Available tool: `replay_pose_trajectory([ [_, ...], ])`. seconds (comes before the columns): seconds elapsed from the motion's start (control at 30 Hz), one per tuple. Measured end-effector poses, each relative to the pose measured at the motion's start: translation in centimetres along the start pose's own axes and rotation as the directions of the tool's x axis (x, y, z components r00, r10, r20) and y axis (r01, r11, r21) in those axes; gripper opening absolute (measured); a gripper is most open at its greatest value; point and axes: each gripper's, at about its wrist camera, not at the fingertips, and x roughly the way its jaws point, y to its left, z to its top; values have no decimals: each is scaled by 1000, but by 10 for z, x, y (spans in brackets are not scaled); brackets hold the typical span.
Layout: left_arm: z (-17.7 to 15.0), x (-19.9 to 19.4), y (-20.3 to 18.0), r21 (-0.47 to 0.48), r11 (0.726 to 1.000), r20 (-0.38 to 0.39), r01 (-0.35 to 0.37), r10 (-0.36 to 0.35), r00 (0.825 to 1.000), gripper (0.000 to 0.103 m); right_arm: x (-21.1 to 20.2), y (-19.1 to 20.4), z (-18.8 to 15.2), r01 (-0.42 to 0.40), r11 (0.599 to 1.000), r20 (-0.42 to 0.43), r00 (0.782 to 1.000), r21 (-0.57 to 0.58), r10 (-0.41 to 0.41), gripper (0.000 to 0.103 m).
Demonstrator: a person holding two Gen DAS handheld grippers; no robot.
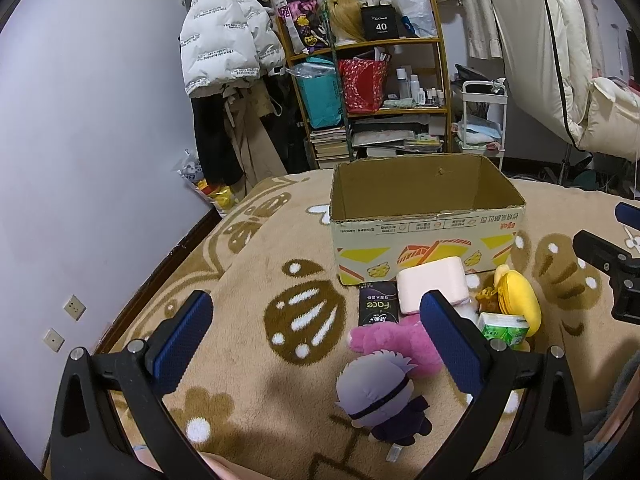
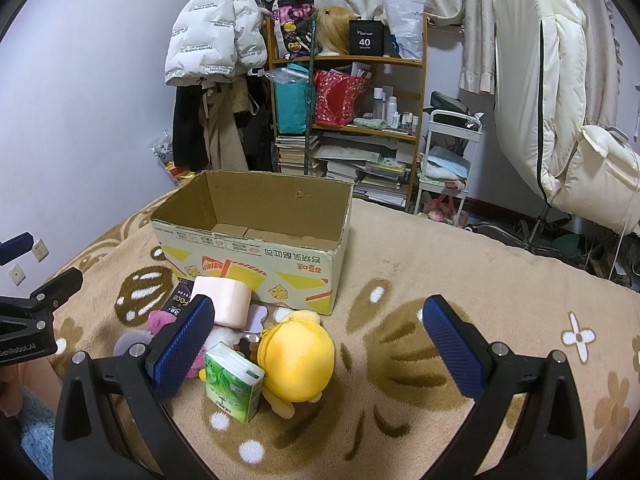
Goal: Organize soft objects
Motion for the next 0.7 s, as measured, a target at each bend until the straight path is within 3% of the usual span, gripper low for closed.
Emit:
replay_pose_trajectory([
  [0.37,-2,4,-2,-1,1000,-23,15,-15,1000,102,1,1,0,9,1000,-2,1000,-9,-9,103],
  [0.57,-2,16,-1,-24,998,-95,63,-65,993,102,9,-2,-2,0,1000,-39,999,-5,0,103],
  [0.7,-3,31,2,-76,993,-171,94,-105,980,102,23,-5,-1,-17,1000,-90,996,20,18,103],
])
